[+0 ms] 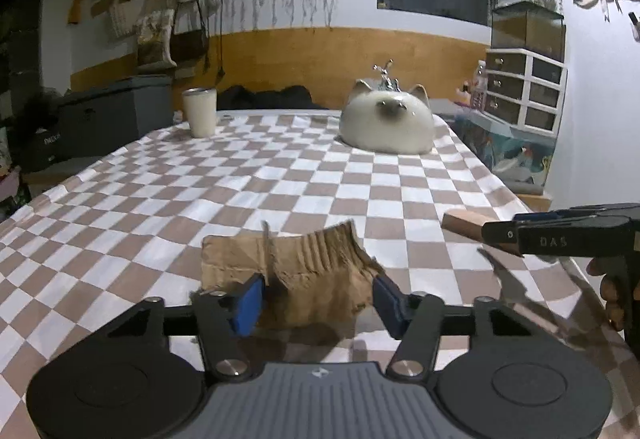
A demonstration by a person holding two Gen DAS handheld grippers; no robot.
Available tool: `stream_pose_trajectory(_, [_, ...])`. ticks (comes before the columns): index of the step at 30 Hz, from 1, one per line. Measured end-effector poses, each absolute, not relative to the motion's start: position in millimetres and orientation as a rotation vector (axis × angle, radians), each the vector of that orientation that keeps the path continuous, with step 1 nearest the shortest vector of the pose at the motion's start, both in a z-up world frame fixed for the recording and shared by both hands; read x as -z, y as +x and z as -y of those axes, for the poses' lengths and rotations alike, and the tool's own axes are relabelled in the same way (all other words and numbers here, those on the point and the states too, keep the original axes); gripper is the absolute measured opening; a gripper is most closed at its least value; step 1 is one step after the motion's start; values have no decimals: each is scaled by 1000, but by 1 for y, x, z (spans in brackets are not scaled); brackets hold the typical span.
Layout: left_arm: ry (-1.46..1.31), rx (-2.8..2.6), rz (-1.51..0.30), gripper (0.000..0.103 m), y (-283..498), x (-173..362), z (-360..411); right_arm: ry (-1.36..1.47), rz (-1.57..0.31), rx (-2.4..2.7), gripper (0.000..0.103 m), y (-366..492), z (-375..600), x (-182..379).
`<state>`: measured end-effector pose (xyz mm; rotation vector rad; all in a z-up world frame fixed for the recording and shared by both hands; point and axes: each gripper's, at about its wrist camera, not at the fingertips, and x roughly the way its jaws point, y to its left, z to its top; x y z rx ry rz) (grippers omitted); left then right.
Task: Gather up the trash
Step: 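Grasp the brown cardboard piece with left tool while right tool grasps wooden block, then lift and carry the cardboard and wooden block with both tools toward the wastebasket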
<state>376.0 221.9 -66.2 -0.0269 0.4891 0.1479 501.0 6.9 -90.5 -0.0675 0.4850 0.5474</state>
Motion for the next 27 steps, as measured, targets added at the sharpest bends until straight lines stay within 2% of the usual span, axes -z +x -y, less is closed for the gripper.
stream_pose_trajectory(3, [-35, -146, -491, 54, 376, 66, -223, -112, -505, -546, 22, 495, -12, 94])
stream_pose_trajectory(10, [-79, -143, -493, 46, 376, 67, -230, -91, -523, -532, 21, 449, 0, 91])
stream_pose_trajectory(21, [-136, -149, -490, 45, 382, 68, -239, -81, -573, -614, 21, 344, 17, 89])
stream_pose_trajectory(24, [-123, -156, -492, 45, 384, 68, -237, -70, -568, -631, 27, 339, 17, 90])
stream_pose_trajectory(27, [-128, -158, -491, 46, 385, 67, -239, -86, -557, -620, 29, 347, 13, 90])
